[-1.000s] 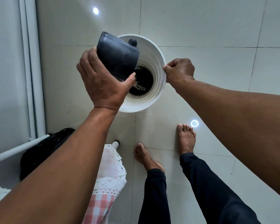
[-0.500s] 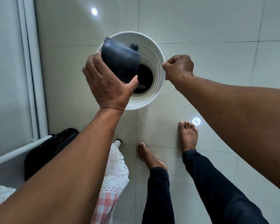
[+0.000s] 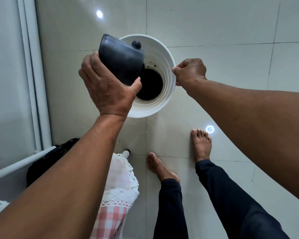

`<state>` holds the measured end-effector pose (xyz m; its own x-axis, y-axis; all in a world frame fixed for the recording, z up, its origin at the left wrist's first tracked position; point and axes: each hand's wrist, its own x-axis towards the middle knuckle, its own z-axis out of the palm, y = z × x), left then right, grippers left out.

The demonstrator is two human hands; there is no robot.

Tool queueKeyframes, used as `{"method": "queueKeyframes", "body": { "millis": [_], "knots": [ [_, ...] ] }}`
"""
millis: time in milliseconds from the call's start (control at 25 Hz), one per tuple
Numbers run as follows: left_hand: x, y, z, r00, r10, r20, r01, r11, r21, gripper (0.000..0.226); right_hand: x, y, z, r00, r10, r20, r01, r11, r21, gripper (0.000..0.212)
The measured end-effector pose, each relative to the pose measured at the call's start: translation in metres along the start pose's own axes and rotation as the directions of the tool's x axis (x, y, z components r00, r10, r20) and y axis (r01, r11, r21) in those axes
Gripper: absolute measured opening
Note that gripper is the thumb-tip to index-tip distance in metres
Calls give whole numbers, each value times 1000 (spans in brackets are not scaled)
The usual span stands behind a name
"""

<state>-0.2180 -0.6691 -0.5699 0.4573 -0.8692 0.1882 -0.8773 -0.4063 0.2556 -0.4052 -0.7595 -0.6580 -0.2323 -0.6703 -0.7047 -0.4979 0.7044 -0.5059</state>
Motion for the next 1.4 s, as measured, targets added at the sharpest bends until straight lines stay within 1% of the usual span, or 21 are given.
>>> {"method": "queueKeyframes", "body": {
  "millis": [200,440,600,800,880,960,1040,1080,1200,1280,1400],
  "knots": [
    [5,2,-3,995,99,-8,-99,994,37,105,-2,-2,-2,1000,4,5,-4,1000,-4,11],
    [5,1,0,995,100,18,-100,994,31,105,-4,-2,-4,1000,10,17,-10,1000,8,12],
    [0,3,3,996,35,80,-36,999,8,106,-5,-3,-5,1000,18,21,-18,1000,19,13],
    [-3,-2,3,994,-20,110,21,1000,-7,107,-7,-5,-6,999,24,29,-24,1000,4,12],
    [-2,-5,3,987,-73,142,79,996,-37,108,-8,-8,-8,999,32,32,-32,999,3,11],
    [-1,-7,3,969,-160,190,174,983,-62,109,-9,-11,-9,998,43,45,-43,999,-5,8],
    [1,-6,1,932,-273,237,300,950,-84,110,-15,-15,-11,998,41,42,-40,999,-24,3],
    [2,-5,-2,908,-330,257,366,925,-105,109,-19,-16,-13,999,33,30,-32,999,-41,5],
    [11,-6,-16,810,-469,352,561,794,-235,98,-39,-21,-23,1000,-25,17,26,996,-90,10],
    [19,-9,-34,746,-490,451,651,681,-337,90,-56,-29,-33,997,-69,42,72,995,-62,10],
    [27,-7,-72,706,-455,543,704,538,-464,70,-88,-52,-55,986,-154,66,152,988,33,15]
  ]
}}
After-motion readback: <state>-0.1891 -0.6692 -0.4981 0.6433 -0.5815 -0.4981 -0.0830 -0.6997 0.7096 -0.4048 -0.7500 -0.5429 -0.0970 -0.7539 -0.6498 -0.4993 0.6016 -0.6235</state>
